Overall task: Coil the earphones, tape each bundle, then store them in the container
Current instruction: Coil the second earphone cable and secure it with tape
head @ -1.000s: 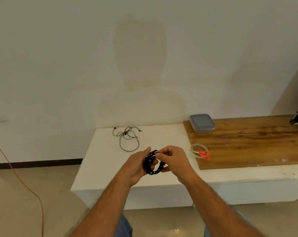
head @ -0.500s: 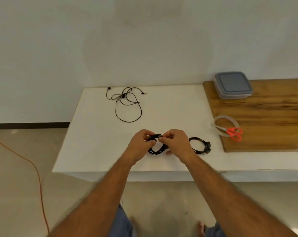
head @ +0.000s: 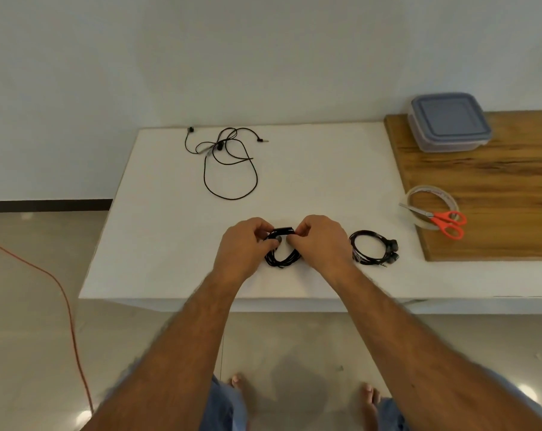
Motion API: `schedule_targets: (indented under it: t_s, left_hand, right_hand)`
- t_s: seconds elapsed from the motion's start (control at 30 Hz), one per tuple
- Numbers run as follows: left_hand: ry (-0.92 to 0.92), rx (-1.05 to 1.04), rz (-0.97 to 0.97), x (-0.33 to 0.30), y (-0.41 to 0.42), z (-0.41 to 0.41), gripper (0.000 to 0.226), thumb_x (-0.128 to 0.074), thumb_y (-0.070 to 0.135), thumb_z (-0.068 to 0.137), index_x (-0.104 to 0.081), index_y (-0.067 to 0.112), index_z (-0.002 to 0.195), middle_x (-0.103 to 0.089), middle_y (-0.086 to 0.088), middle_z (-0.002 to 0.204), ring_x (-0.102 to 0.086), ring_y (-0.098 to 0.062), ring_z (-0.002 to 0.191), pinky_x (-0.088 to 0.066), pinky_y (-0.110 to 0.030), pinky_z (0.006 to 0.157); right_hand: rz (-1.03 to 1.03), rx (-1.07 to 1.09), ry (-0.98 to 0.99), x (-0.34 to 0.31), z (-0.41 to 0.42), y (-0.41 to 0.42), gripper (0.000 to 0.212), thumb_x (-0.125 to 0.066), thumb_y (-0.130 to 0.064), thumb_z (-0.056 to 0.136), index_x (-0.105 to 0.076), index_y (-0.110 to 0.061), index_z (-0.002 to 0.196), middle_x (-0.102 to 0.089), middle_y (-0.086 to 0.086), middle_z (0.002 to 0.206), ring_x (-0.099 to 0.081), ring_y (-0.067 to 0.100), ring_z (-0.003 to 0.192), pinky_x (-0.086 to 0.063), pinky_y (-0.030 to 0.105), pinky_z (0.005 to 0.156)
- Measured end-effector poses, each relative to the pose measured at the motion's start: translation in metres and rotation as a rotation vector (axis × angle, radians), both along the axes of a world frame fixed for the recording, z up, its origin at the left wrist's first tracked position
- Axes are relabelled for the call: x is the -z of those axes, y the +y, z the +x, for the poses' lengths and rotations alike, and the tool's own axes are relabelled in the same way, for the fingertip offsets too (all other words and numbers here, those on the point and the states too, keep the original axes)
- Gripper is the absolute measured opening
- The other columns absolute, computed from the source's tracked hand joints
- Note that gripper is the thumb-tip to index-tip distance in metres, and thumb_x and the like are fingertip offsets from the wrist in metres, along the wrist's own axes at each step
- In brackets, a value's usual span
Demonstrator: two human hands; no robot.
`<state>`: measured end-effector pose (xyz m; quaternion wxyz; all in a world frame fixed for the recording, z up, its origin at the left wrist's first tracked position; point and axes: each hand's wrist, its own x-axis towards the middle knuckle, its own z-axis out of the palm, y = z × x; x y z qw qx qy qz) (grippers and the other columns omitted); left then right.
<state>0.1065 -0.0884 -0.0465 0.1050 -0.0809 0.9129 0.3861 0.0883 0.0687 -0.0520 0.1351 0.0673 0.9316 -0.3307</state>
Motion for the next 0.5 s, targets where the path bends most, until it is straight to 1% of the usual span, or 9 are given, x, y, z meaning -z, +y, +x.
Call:
schedule_targets:
  t_s: [0.1, 0.2, 0.27, 0.33, 0.4, 0.5]
  left_hand:
    - [-0.023, 0.007, 0.015, 0.001, -0.002, 0.000, 0.024, -0.074, 0.027, 0.082, -0.069, 0.024, 0.106, -0.069, 0.005, 0.098, -0.062, -0.010, 0.089, -0.046, -0.022, 0.073]
    - [-0.043, 0.009, 0.039, 0.001, -0.004, 0.000, 0.031, -0.072, 0.027, 0.084, -0.068, 0.023, 0.114, -0.069, 0.004, 0.103, -0.063, -0.009, 0.092, -0.045, -0.018, 0.073]
    - [-0.048, 0.007, 0.049, 0.000, -0.006, 0.001, 0.034, -0.070, 0.028, 0.086, -0.067, 0.023, 0.120, -0.069, 0.004, 0.106, -0.062, -0.007, 0.091, -0.043, -0.014, 0.071]
    - [-0.048, 0.005, 0.050, -0.001, -0.007, 0.001, 0.035, -0.069, 0.028, 0.088, -0.066, 0.023, 0.123, -0.069, 0.003, 0.110, -0.061, -0.007, 0.093, -0.042, -0.015, 0.074]
    - [-0.041, 0.003, 0.038, -0.003, -0.007, 0.001, 0.037, -0.067, 0.028, 0.090, -0.064, 0.022, 0.126, -0.068, 0.002, 0.114, -0.060, -0.007, 0.095, -0.041, -0.017, 0.080]
    - [-0.024, -0.012, 0.022, -0.004, -0.007, 0.000, 0.038, -0.066, 0.029, 0.091, -0.063, 0.021, 0.127, -0.068, 0.001, 0.115, -0.058, -0.006, 0.094, -0.040, -0.018, 0.082]
  right_hand:
    - [0.008, -0.005, -0.004, 0.000, -0.002, 0.003, 0.015, -0.066, -0.038, 0.081, -0.066, -0.025, 0.089, -0.066, -0.009, 0.087, -0.062, 0.015, 0.085, -0.051, 0.029, 0.068]
    - [-0.001, -0.029, -0.037, -0.002, -0.005, 0.008, 0.021, -0.070, -0.044, 0.080, -0.065, -0.026, 0.090, -0.065, -0.009, 0.090, -0.061, 0.014, 0.086, -0.049, 0.029, 0.068]
    - [-0.005, -0.050, -0.050, -0.003, -0.006, 0.011, 0.019, -0.069, -0.043, 0.081, -0.065, -0.026, 0.089, -0.066, -0.008, 0.092, -0.062, 0.016, 0.086, -0.050, 0.030, 0.069]
    - [-0.024, -0.061, -0.053, -0.003, -0.006, 0.012, 0.015, -0.068, -0.041, 0.082, -0.064, -0.027, 0.086, -0.068, -0.008, 0.090, -0.065, 0.018, 0.084, -0.054, 0.033, 0.071]
    - [-0.045, -0.061, -0.044, -0.003, -0.006, 0.013, 0.011, -0.066, -0.039, 0.083, -0.063, -0.029, 0.083, -0.068, -0.008, 0.086, -0.066, 0.019, 0.082, -0.056, 0.035, 0.073]
    - [-0.049, -0.043, -0.006, -0.004, -0.005, 0.014, 0.012, -0.063, -0.038, 0.085, -0.066, -0.027, 0.087, -0.069, -0.007, 0.086, -0.066, 0.017, 0.085, -0.055, 0.034, 0.074]
